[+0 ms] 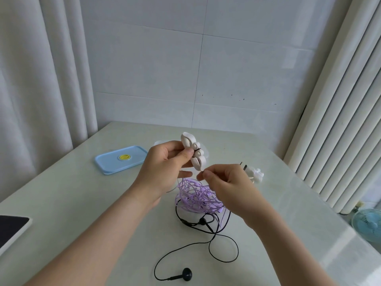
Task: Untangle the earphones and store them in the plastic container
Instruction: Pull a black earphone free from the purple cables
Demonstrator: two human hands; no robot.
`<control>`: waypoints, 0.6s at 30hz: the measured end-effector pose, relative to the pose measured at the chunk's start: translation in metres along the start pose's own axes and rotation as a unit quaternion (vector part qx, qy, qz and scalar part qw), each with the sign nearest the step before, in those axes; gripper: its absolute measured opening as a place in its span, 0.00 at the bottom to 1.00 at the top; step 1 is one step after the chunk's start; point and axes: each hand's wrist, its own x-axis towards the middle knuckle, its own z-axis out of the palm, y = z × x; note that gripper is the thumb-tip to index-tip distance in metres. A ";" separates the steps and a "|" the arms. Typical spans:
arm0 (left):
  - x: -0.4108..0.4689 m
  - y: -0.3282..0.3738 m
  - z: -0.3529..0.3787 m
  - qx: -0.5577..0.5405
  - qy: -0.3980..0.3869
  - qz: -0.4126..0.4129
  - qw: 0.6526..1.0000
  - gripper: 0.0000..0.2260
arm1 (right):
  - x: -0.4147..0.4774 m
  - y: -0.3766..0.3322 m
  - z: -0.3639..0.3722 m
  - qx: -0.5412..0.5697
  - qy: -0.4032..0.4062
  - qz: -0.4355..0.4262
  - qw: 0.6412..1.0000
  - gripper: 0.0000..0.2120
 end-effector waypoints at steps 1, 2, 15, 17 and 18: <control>0.001 -0.001 -0.001 0.011 0.013 -0.001 1.000 0.08 | -0.001 -0.002 0.000 0.005 -0.015 0.002 1.000 0.13; 0.002 -0.003 -0.002 0.026 0.024 0.002 0.999 0.07 | -0.003 -0.004 0.000 0.012 -0.030 0.008 0.999 0.13; 0.003 -0.015 -0.016 0.091 -0.097 0.020 0.991 0.12 | -0.011 -0.030 -0.019 0.424 -0.048 -0.014 0.904 0.13; 0.001 -0.015 -0.014 0.094 -0.145 0.010 0.985 0.11 | -0.006 -0.025 -0.019 0.409 -0.003 -0.025 0.912 0.13; 0.000 -0.015 -0.012 0.097 -0.163 0.008 0.982 0.11 | -0.004 -0.022 -0.018 0.387 0.022 -0.028 0.922 0.13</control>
